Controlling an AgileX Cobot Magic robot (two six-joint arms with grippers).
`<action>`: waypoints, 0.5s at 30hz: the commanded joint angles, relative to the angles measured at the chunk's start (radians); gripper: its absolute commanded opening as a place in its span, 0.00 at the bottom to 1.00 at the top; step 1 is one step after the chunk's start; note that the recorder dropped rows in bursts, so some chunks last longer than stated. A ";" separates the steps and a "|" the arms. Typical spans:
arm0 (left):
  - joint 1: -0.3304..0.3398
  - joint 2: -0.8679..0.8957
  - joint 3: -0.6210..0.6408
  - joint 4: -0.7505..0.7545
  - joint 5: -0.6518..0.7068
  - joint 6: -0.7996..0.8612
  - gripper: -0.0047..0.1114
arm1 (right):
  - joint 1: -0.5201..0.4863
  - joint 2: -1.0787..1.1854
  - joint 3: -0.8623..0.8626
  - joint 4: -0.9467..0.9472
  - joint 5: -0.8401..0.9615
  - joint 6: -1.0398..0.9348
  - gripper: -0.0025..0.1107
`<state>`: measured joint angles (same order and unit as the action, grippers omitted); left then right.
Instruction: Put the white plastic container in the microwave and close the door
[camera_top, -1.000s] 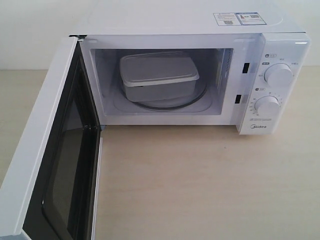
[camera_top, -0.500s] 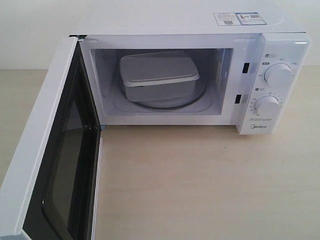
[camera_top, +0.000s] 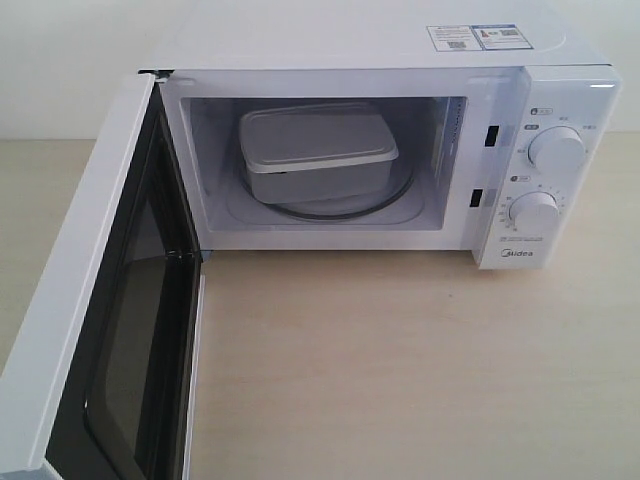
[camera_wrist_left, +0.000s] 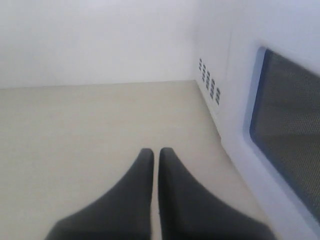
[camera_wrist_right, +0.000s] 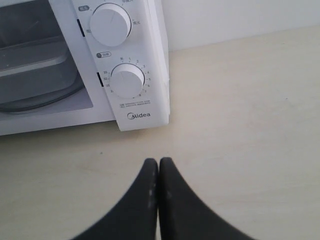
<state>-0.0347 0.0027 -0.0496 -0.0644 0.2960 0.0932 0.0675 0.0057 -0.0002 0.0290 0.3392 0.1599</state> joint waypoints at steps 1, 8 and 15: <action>0.004 -0.003 -0.107 -0.057 -0.011 -0.015 0.08 | -0.007 -0.006 0.000 -0.006 0.000 -0.003 0.02; 0.004 -0.003 -0.273 -0.184 0.004 -0.015 0.08 | -0.007 -0.006 0.000 -0.006 0.000 -0.001 0.02; 0.004 -0.003 -0.328 -0.259 -0.054 -0.015 0.08 | -0.007 -0.006 0.000 -0.006 0.000 -0.001 0.02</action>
<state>-0.0347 0.0006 -0.3703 -0.3028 0.2749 0.0887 0.0675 0.0057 -0.0002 0.0290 0.3392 0.1620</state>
